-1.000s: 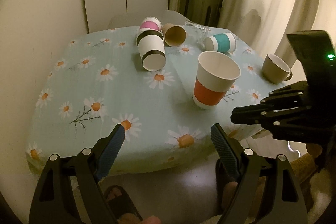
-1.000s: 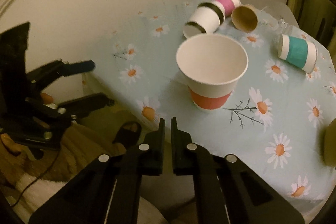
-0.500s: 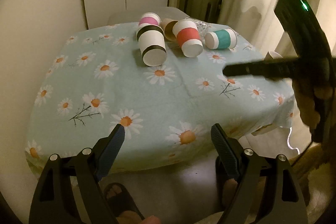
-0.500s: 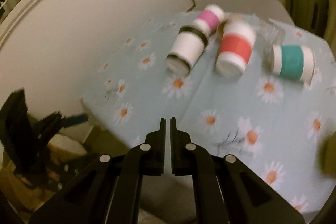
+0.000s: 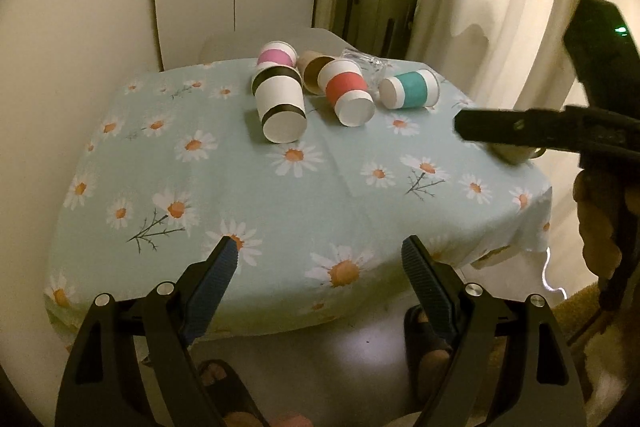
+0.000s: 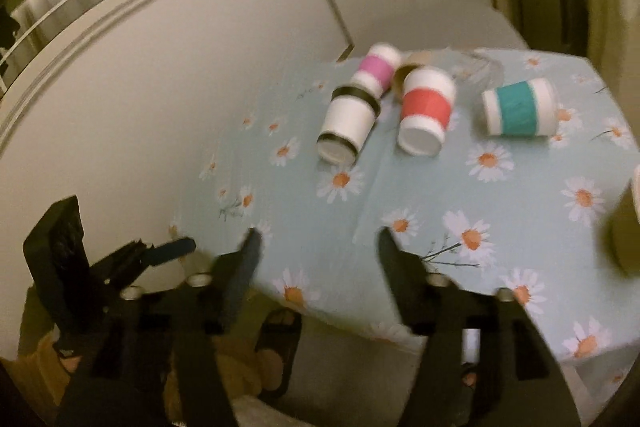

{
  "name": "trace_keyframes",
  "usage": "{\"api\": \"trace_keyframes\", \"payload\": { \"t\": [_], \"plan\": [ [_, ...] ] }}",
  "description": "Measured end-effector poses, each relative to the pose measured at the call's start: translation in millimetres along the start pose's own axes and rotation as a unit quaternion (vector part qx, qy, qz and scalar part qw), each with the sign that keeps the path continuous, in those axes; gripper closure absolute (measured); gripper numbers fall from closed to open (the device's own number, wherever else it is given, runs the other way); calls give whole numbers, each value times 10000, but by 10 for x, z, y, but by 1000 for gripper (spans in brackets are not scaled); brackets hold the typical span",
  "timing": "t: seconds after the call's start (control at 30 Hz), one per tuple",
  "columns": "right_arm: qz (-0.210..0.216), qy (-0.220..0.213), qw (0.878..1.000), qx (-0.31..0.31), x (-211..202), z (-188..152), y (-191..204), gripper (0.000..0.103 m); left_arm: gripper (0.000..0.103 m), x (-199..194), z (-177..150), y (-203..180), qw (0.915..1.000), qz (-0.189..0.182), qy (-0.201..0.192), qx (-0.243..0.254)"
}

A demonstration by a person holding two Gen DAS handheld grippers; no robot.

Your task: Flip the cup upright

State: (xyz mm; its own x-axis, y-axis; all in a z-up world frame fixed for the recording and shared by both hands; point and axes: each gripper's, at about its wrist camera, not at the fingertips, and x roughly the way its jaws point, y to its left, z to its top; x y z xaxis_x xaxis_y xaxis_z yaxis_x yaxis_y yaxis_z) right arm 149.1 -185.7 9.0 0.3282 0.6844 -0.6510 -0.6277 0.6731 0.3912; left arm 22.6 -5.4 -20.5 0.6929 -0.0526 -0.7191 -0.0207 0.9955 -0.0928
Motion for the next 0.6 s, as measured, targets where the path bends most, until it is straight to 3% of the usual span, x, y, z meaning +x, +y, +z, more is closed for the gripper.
{"api": "trace_keyframes", "payload": {
  "t": [0.2,0.47,0.6],
  "plan": [
    [-357,-157,9992,-4,-121,-116,78,11,21,-49,6,-55,9999,-1,-109,90],
    [-749,-719,9945,120,-425,-287,84,5,21,-115,2,-56,9996,39,-260,111],
    [-933,-793,9923,176,-433,-331,-8,5,21,-143,5,-52,9994,52,-341,60]
  ]
}}
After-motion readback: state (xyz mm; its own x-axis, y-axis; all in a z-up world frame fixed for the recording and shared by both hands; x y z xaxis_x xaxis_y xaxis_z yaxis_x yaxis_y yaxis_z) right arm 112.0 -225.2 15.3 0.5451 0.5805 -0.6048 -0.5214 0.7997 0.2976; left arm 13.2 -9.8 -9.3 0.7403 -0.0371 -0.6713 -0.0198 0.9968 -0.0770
